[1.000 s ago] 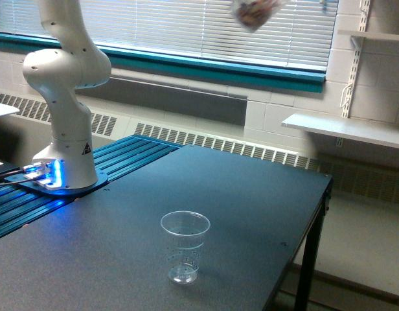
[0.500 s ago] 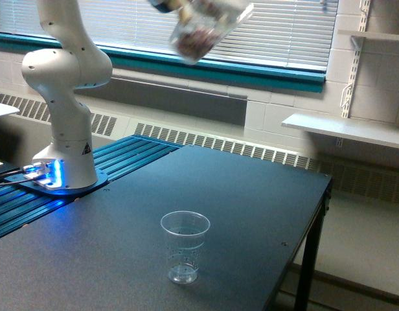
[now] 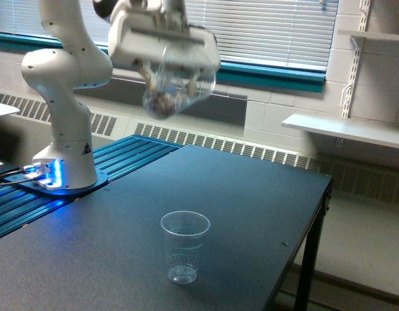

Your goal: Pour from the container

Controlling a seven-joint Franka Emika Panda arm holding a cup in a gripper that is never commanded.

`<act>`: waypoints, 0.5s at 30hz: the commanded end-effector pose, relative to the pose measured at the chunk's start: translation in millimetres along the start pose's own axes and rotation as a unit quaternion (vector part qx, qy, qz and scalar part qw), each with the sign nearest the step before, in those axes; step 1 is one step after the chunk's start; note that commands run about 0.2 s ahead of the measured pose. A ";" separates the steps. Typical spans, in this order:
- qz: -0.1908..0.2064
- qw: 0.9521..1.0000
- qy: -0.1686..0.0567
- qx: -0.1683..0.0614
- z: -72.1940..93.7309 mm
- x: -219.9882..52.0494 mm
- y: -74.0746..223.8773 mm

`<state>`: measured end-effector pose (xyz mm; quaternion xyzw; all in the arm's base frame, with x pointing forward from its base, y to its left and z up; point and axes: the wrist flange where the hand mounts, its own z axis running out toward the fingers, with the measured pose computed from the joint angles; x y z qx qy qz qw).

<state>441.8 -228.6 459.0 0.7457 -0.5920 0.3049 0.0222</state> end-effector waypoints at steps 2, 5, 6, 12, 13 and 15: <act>0.049 0.999 -0.014 -0.012 13.9 -17.3 9.5; 0.065 0.997 -0.023 -0.025 20.7 -24.3 16.7; 0.070 0.997 -0.026 -0.029 22.7 -26.3 19.0; 0.079 0.994 -0.041 -0.057 36.5 -41.3 31.2; 0.079 0.994 -0.044 -0.060 38.8 -44.3 32.4; 0.080 0.993 -0.054 -0.067 43.4 -50.0 34.8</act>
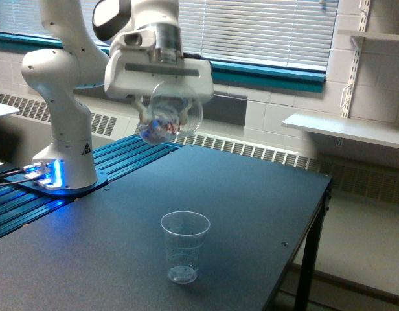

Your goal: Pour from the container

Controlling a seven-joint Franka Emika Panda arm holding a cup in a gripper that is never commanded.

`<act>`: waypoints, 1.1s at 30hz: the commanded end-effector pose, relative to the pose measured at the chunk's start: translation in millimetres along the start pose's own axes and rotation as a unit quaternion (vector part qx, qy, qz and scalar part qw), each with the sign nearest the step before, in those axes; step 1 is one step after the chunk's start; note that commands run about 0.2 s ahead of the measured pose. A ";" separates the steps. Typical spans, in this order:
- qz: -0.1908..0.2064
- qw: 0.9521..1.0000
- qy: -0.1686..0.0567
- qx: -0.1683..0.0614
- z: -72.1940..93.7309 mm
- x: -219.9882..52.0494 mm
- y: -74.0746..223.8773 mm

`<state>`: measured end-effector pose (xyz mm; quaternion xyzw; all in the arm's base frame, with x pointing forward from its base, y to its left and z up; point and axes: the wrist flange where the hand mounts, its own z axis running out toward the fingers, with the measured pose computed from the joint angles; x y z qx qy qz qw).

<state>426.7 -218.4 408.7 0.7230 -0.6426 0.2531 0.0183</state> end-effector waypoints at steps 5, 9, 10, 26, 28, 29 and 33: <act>0.031 0.998 -0.039 -0.043 27.4 -27.0 12.0; 0.037 0.996 -0.055 -0.056 36.9 -36.9 13.7; 0.037 0.996 -0.058 -0.061 39.3 -39.6 14.0; 0.069 0.988 -0.095 -0.103 62.2 -57.1 4.7; 0.071 0.987 -0.095 -0.107 64.9 -57.8 4.3; 0.070 0.987 -0.093 -0.109 66.4 -58.5 4.3; 0.079 0.985 -0.100 -0.118 73.1 -58.1 5.5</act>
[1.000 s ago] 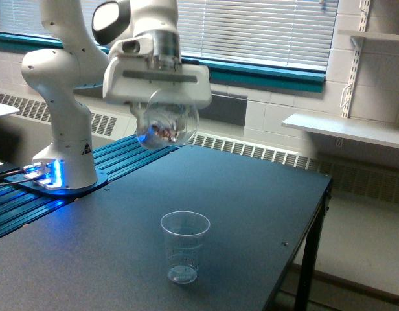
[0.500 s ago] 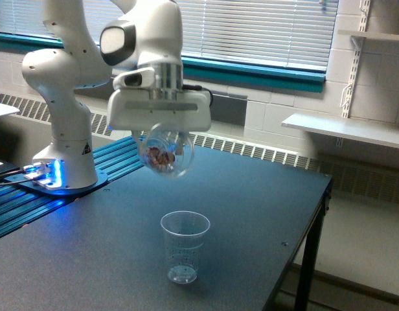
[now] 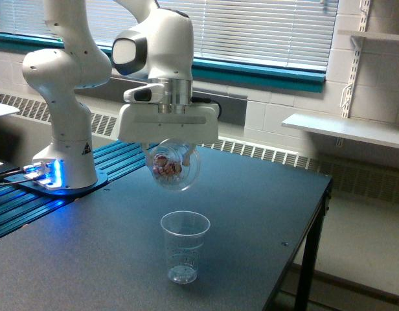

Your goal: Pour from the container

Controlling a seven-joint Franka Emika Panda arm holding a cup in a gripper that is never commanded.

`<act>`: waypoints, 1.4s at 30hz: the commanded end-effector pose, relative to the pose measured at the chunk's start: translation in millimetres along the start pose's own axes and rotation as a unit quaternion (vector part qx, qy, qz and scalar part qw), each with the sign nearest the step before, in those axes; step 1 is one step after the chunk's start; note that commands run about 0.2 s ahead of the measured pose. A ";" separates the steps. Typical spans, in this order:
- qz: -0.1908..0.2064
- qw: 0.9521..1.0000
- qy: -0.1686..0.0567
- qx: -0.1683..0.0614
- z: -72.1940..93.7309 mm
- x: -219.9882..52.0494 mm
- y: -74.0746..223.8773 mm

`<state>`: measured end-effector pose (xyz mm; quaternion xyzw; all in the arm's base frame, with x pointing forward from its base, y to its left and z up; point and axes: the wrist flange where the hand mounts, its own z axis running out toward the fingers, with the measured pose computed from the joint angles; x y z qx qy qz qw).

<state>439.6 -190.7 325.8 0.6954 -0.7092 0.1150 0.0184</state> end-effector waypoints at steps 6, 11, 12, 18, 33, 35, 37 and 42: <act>0.022 0.999 -0.009 -0.032 11.8 1.8 -6.5; 0.038 0.998 -0.009 -0.051 12.5 4.4 -9.3; 0.038 0.998 -0.010 -0.055 12.5 4.0 -10.0; 0.035 0.997 -0.021 -0.064 12.4 -1.4 -14.6; 0.045 0.994 -0.058 -0.075 14.5 -18.9 -19.3; 0.043 0.994 -0.063 -0.077 14.3 -22.2 -20.2; 0.046 0.993 -0.072 -0.078 13.8 -23.4 -20.4; 0.057 0.990 -0.095 -0.083 12.1 -23.3 -19.8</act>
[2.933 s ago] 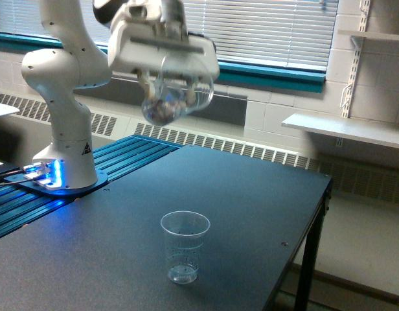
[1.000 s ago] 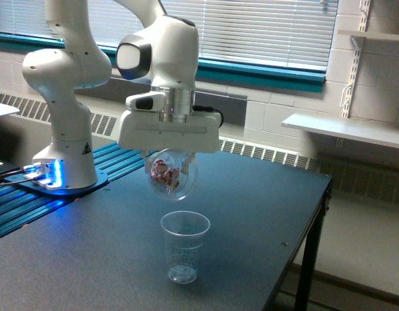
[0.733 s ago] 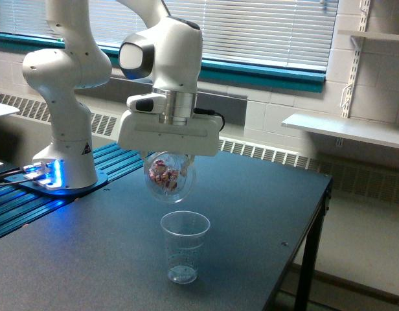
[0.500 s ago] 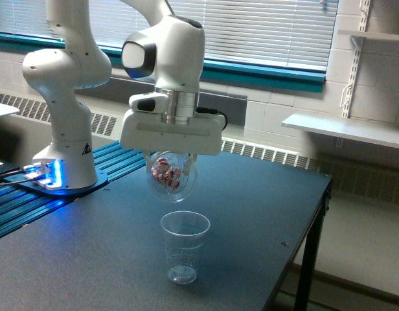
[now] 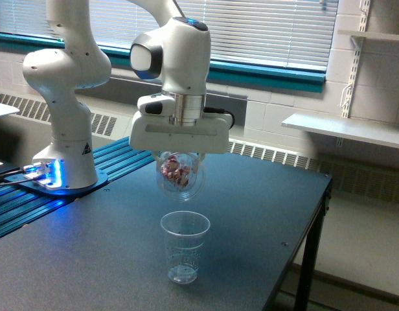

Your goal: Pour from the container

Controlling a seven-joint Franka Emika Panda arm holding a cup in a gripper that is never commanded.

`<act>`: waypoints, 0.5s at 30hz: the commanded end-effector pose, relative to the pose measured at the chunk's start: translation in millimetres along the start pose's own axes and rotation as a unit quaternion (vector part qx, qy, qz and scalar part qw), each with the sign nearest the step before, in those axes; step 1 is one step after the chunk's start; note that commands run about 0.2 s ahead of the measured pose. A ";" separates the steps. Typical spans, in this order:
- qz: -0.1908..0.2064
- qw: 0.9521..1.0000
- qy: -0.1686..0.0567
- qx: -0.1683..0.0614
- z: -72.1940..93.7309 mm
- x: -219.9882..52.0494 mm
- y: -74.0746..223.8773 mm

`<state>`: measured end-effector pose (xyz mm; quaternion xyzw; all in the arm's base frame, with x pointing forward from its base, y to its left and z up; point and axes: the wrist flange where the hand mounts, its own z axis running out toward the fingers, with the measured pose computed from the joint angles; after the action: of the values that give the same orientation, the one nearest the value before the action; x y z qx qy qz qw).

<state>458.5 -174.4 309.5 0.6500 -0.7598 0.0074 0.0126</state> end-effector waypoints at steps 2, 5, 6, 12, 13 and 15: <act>-0.007 1.000 -0.025 -0.008 -3.8 -4.2 -2.2; -0.005 0.999 -0.037 -0.013 -4.7 -4.9 -2.3; -0.003 0.999 -0.042 -0.011 -5.5 -4.4 -2.7; 0.006 0.998 -0.062 -0.015 -6.7 -2.2 -1.8; 0.007 0.998 -0.065 -0.015 -6.7 -1.8 -1.5; 0.009 0.997 -0.068 -0.017 -6.9 -0.4 -0.9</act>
<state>460.0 -170.6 313.3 0.6334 -0.7724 -0.0418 -0.0223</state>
